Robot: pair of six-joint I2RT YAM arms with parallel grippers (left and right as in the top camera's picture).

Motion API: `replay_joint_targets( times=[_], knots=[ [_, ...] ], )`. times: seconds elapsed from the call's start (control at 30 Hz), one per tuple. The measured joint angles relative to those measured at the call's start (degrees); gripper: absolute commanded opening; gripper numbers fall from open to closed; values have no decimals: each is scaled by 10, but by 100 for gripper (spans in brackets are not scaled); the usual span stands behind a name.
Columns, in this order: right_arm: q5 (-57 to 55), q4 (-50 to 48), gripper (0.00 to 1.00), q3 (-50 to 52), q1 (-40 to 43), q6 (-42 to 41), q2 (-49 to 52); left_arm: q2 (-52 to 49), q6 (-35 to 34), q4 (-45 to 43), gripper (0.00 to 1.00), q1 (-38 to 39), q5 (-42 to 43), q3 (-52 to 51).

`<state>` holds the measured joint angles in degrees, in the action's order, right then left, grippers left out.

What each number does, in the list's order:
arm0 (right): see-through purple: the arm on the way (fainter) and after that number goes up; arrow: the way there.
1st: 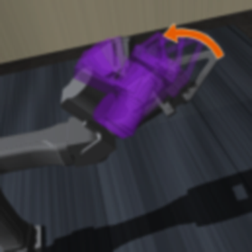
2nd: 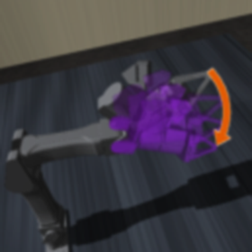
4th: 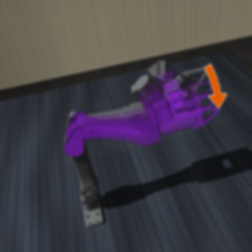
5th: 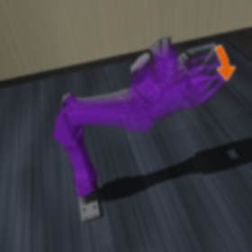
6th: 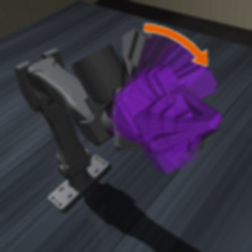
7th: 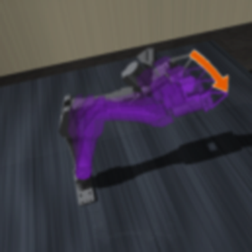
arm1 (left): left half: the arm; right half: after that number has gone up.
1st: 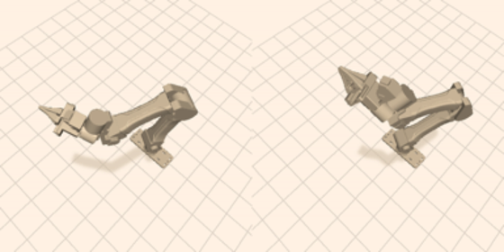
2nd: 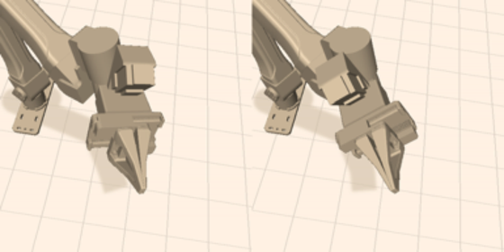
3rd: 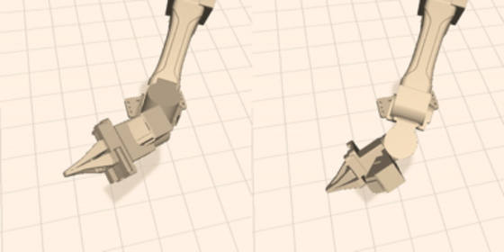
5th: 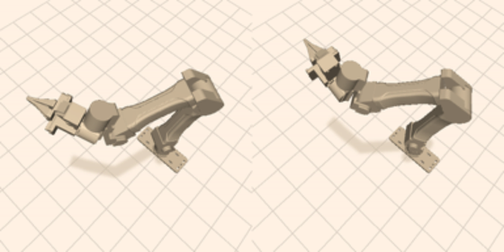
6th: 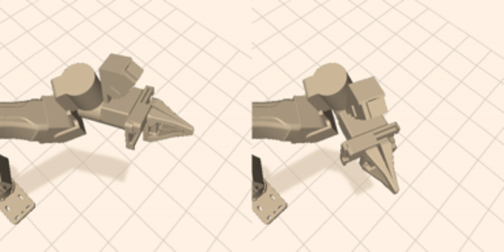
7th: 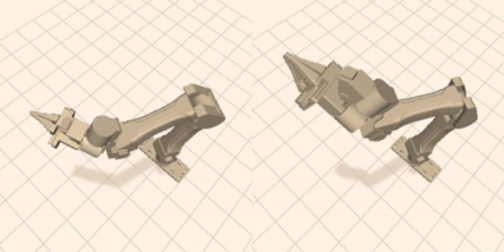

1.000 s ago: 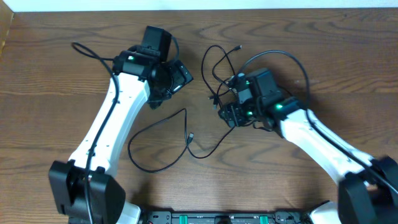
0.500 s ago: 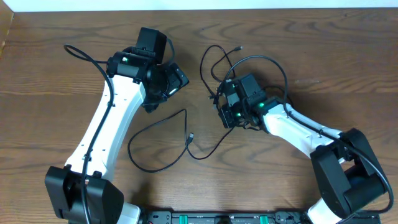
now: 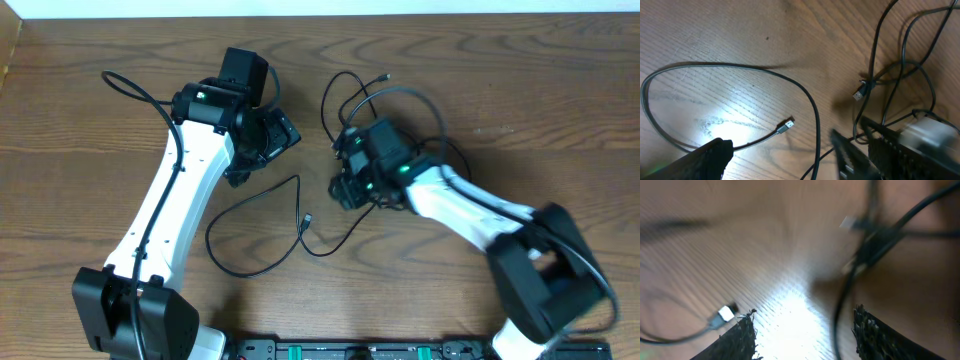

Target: Untangle cables

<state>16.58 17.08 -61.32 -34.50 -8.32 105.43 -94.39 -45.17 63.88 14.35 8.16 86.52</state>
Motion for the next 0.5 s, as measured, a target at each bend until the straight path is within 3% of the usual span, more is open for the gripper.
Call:
replay_joint_targets(
  times=[0.07, 0.1, 0.17, 0.37, 0.5],
  knots=[
    [-3, 2, 38, 2, -11, 0, 25, 0, 2, 2, 93, 0, 0, 0],
    [-3, -1, 21, 2, -13, 5, 33, 0, 3, 2, 93, 0, 0, 0],
    [-8, -4, 1, 2, -13, 3, 32, 0, 4, 4, 93, 0, 0, 0],
    [-24, 15, 1, -12, -2, 0, 27, 0, 5, 21, 93, 0, 0, 0],
    [-33, 59, 1, -64, 40, 8, -30, 0, 6, 30, 93, 0, -2, 0]
  ],
)
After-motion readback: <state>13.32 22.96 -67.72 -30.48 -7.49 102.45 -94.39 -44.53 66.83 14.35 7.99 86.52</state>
